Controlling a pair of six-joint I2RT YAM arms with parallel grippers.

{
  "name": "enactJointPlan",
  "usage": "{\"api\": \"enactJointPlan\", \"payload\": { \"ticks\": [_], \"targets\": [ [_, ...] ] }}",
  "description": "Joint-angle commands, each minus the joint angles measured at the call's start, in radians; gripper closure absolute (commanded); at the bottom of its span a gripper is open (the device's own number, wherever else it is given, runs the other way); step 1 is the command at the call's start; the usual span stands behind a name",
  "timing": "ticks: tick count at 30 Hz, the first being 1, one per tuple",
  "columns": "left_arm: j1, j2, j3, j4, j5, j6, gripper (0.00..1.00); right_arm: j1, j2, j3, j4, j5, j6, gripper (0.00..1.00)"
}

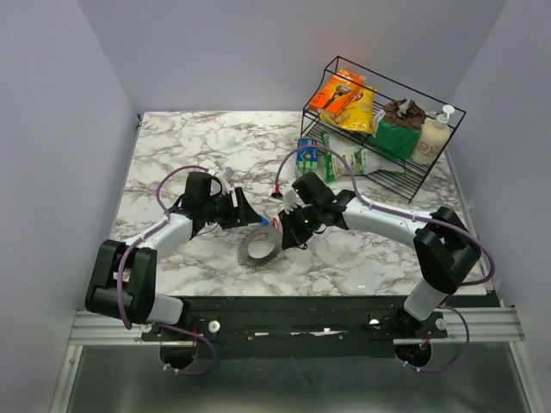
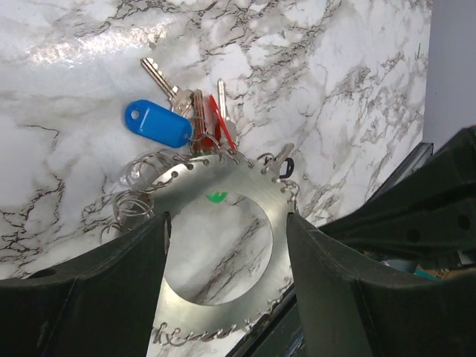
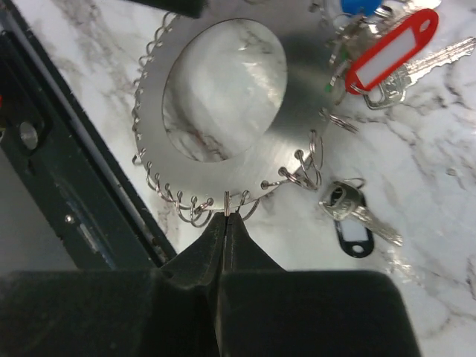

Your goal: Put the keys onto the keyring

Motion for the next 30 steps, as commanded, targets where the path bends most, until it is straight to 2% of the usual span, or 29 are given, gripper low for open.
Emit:
{"api": "enactJointPlan", "payload": {
  "ticks": [1, 2, 4, 5, 8, 11, 14, 19, 30],
  "targets": [
    [0.009, 0.018, 0.010, 0.004, 0.003, -0.005, 0.28, 0.032, 0.005, 0.037, -0.055, -0.096, -0.051, 0.84],
    [0.009, 0.018, 0.009, 0.000, 0.000, -0.005, 0.28, 0.032, 0.004, 0.037, -0.055, -0.112, -0.060, 0.73],
    [0.009, 0.014, 0.010, -0.009, -0.015, -0.003, 0.28, 0.032, -0.002, 0.034, -0.055, -0.116, -0.068, 0.61],
    [0.009, 0.011, 0.009, -0.015, -0.022, -0.002, 0.28, 0.032, -0.012, 0.034, -0.055, -0.105, -0.075, 0.49],
    [0.011, -0.004, 0.013, -0.038, -0.043, 0.007, 0.28, 0.032, -0.041, 0.036, -0.047, -0.067, -0.071, 0.35],
    [0.011, -0.022, 0.016, -0.061, -0.065, 0.018, 0.28, 0.030, -0.065, 0.039, -0.033, -0.006, -0.039, 0.26],
    [0.011, -0.035, 0.016, -0.079, -0.081, 0.026, 0.28, 0.030, -0.088, 0.039, -0.016, 0.040, -0.003, 0.21],
    [0.011, -0.045, 0.010, -0.092, -0.091, 0.031, 0.28, -0.001, -0.096, 0.021, 0.013, 0.055, 0.040, 0.21],
    [0.011, -0.058, 0.003, -0.105, -0.089, 0.047, 0.31, -0.103, -0.117, -0.102, 0.117, -0.062, 0.098, 0.26]
  ]
}}
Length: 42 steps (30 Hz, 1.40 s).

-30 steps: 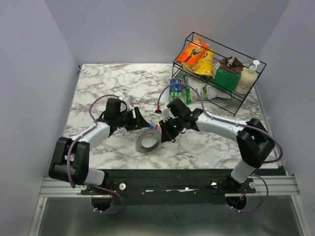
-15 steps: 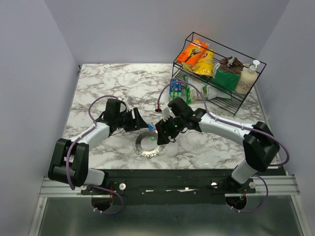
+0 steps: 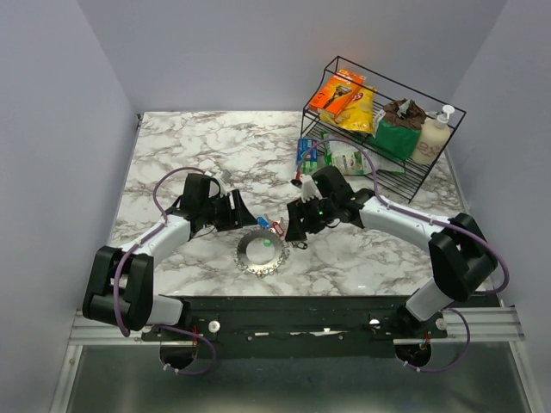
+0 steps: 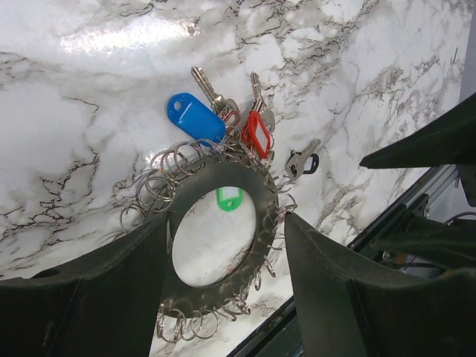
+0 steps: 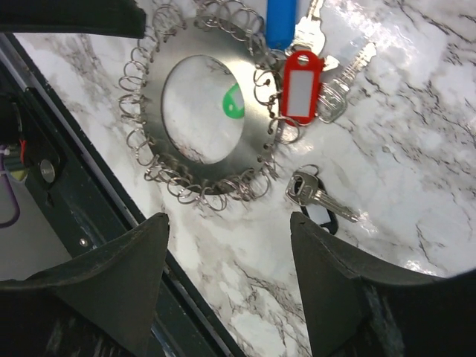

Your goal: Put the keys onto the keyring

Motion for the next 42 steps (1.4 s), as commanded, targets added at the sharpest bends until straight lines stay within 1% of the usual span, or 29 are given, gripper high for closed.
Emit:
{"api": "enactJointPlan", "payload": {
  "ticks": [1, 10, 12, 19, 22, 24, 28, 32, 41, 42],
  "targets": [
    [0.004, -0.019, 0.001, 0.000, 0.004, 0.013, 0.31, -0.021, -0.022, -0.041, 0.061, -0.058, 0.032, 0.26],
    [-0.005, 0.005, -0.004, 0.026, 0.038, 0.000, 0.33, -0.024, 0.006, -0.060, 0.087, -0.081, 0.050, 0.29],
    [-0.023, 0.014, 0.004, 0.029, 0.040, 0.002, 0.33, -0.024, 0.006, -0.060, 0.087, -0.086, 0.047, 0.31],
    [-0.097, 0.056, 0.029, 0.040, 0.030, -0.004, 0.33, -0.024, 0.027, -0.087, 0.108, -0.113, 0.033, 0.32],
    [-0.134, 0.074, 0.039, 0.052, 0.027, -0.007, 0.33, -0.023, 0.047, -0.098, 0.128, -0.110, 0.038, 0.35],
    [-0.149, 0.088, 0.046, 0.058, 0.030, -0.009, 0.34, -0.023, 0.064, -0.095, 0.131, -0.106, 0.039, 0.39],
    [-0.186, 0.108, 0.055, 0.078, 0.029, -0.016, 0.37, -0.023, 0.081, -0.090, 0.149, -0.086, 0.041, 0.42],
    [-0.197, 0.114, 0.058, 0.094, 0.034, -0.029, 0.37, -0.023, 0.104, -0.067, 0.154, -0.067, 0.030, 0.45],
    [-0.200, 0.120, 0.064, 0.094, 0.043, -0.029, 0.38, -0.024, 0.133, -0.050, 0.157, -0.058, -0.004, 0.46],
    [-0.203, 0.123, 0.065, 0.094, 0.043, -0.029, 0.38, -0.023, 0.136, -0.049, 0.157, -0.076, -0.011, 0.47]
  ]
}}
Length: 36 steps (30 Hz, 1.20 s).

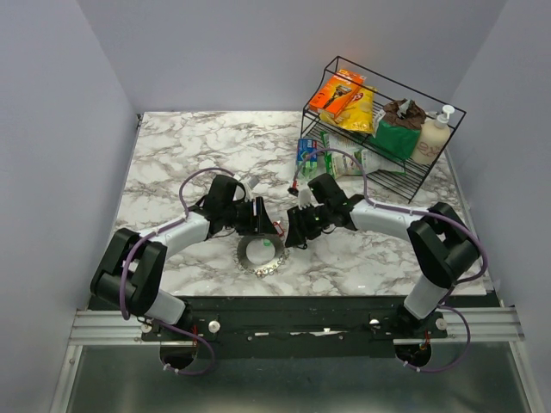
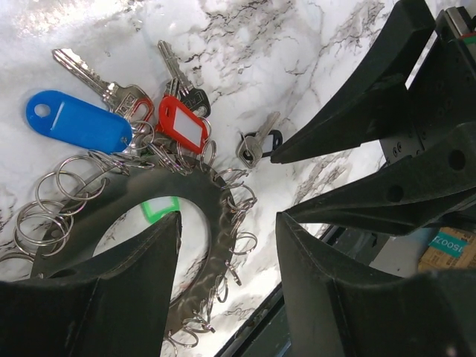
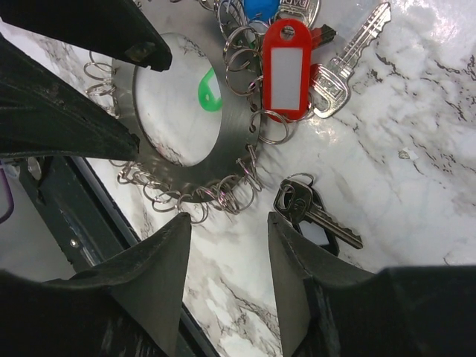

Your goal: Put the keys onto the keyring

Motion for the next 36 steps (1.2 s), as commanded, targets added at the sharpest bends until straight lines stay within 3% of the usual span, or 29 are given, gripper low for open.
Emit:
{"api": "enactJointPlan", "payload": {
  "ticks": [1, 31, 36],
  "targets": [
    [-0.008, 0.011, 0.024, 0.019, 0.026, -0.001, 0.38, 0.001, 0.023, 0.030, 0.023, -0.007, -0.046, 0.46],
    [-0.008, 0.033, 0.053, 0.013, 0.039, 0.008, 0.39, 0.001, 0.146, 0.090, 0.040, -0.055, -0.069, 0.60],
    [-0.006, 0.028, 0.050, 0.011, 0.037, 0.009, 0.39, 0.001, 0.153, 0.091, 0.046, -0.064, -0.070, 0.77]
  ]
}}
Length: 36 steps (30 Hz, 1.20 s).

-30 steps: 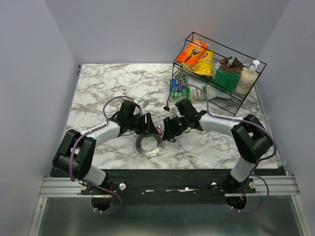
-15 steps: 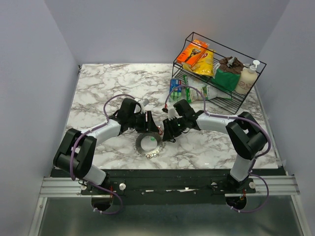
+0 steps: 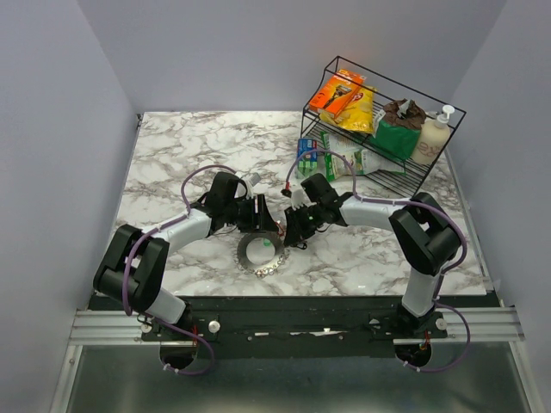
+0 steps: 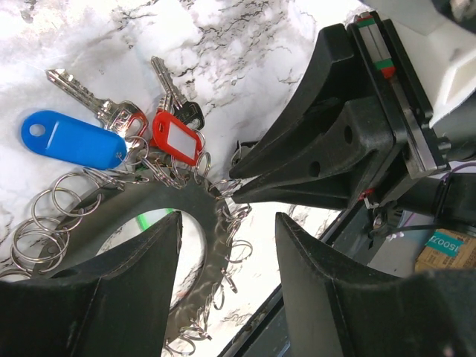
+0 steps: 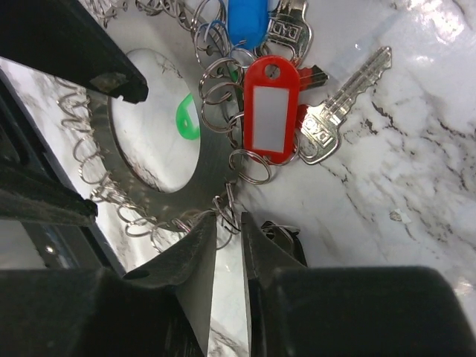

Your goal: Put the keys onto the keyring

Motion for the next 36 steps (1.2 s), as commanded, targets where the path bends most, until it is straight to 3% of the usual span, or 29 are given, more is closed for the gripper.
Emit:
{"api": "enactJointPlan", "payload": {
  "ticks": [1, 3, 7, 25, 36],
  "targets": [
    [-0.006, 0.000, 0.016, 0.011, 0.025, 0.011, 0.39, 0.001, 0.019, 0.019, 0.028, -0.030, -0.008, 0.81],
    [-0.006, -0.003, 0.015, 0.009, 0.024, 0.011, 0.38, 0.001, 0.013, 0.014, 0.030, -0.032, -0.008, 0.92],
    [-0.006, -0.009, 0.010, 0.008, 0.016, 0.012, 0.39, 0.001, -0.013, 0.002, 0.032, -0.029, -0.014, 0.99],
    [-0.004, -0.136, -0.024, 0.138, 0.086, 0.026, 0.38, 0.001, -0.134, -0.042, 0.099, -0.144, -0.063, 0.99],
    [-0.004, -0.144, -0.055, 0.144, 0.079, 0.021, 0.38, 0.001, -0.073, -0.081, 0.087, -0.073, -0.043, 0.94]
  ]
}}
